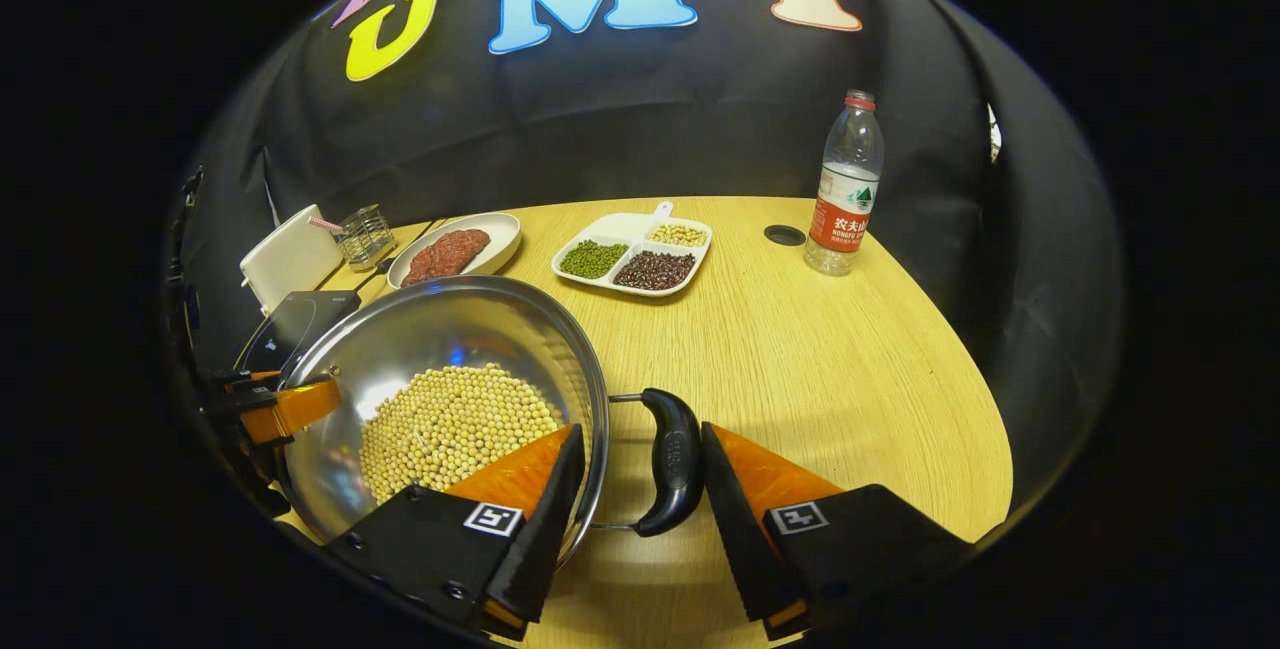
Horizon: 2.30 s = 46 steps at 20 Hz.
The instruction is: First push the handle of the pot to place it horizontally, then grasp the pot with both hands and set it on the induction cooktop.
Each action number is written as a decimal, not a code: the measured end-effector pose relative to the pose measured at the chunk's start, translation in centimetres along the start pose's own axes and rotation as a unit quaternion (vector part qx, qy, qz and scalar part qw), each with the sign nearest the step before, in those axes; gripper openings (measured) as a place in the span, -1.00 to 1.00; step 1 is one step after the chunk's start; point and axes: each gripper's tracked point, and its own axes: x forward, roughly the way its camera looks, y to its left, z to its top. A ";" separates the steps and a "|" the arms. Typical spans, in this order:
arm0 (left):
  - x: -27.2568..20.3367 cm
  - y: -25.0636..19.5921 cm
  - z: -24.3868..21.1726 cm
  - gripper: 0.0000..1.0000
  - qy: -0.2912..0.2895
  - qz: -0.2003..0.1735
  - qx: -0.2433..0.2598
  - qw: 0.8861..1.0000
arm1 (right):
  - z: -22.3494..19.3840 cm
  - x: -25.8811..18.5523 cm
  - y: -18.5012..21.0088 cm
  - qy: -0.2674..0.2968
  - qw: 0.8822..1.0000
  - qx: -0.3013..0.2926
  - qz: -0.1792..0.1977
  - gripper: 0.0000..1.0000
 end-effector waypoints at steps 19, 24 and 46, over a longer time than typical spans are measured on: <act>-1.9 0.0 1.2 0.09 0.007 0.019 -0.042 0.999 | 1.4 -1.3 0.5 0.011 1.000 0.022 0.004 -0.09; -3.7 1.0 3.3 0.08 -0.001 0.010 -0.039 0.999 | 2.7 -3.3 2.0 0.002 1.000 0.030 -0.003 -0.16; -4.8 17.2 6.6 0.09 -0.012 -0.022 -0.033 0.999 | 5.3 -4.2 17.4 -0.016 0.999 0.038 -0.030 -0.16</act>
